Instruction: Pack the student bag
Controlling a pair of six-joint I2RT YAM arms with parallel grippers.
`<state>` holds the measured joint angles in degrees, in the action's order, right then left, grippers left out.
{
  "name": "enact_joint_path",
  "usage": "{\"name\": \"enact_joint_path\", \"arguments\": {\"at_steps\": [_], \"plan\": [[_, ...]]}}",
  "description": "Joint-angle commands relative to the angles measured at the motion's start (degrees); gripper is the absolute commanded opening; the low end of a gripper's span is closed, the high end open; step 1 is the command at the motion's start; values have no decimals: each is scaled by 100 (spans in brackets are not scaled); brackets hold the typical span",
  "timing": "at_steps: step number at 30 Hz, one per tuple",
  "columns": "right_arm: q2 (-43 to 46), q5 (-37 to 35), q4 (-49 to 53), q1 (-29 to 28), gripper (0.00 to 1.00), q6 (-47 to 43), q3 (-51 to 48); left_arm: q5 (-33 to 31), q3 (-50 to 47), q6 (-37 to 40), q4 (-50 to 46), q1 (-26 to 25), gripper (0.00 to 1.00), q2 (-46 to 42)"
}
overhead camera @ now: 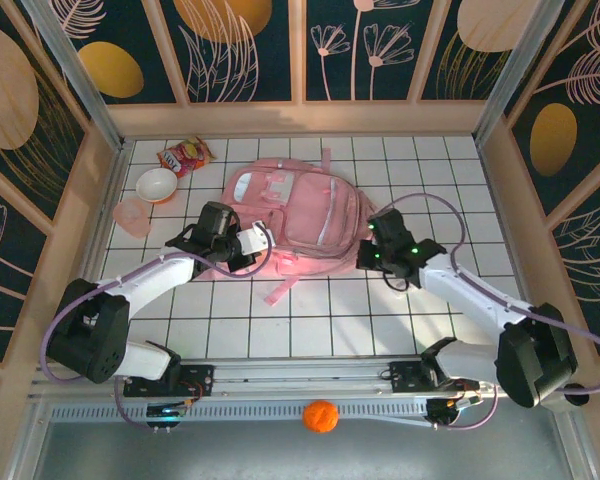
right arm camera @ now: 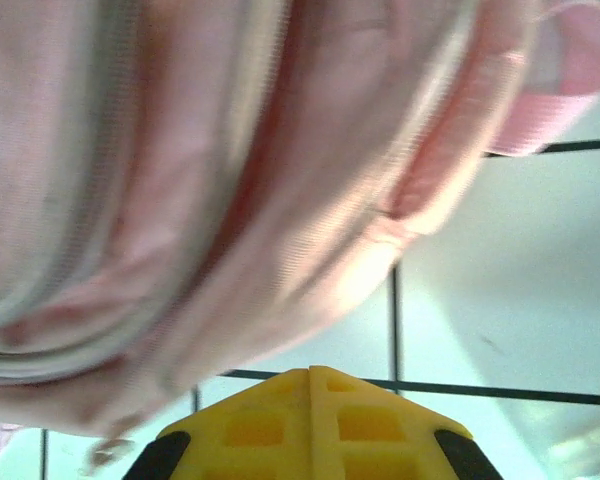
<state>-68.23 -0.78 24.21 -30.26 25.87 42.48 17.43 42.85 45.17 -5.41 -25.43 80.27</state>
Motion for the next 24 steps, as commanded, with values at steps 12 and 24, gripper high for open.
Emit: {"name": "enact_joint_path", "arguments": {"at_steps": [12,24], "plan": [[527,2035,-989,3,39,163,241,955,-312,-13,306,53,73,-1072],[622,1581,-2514,-1212,39,1619,-730,-526,-331,995,750,-516,75,-3]]}}
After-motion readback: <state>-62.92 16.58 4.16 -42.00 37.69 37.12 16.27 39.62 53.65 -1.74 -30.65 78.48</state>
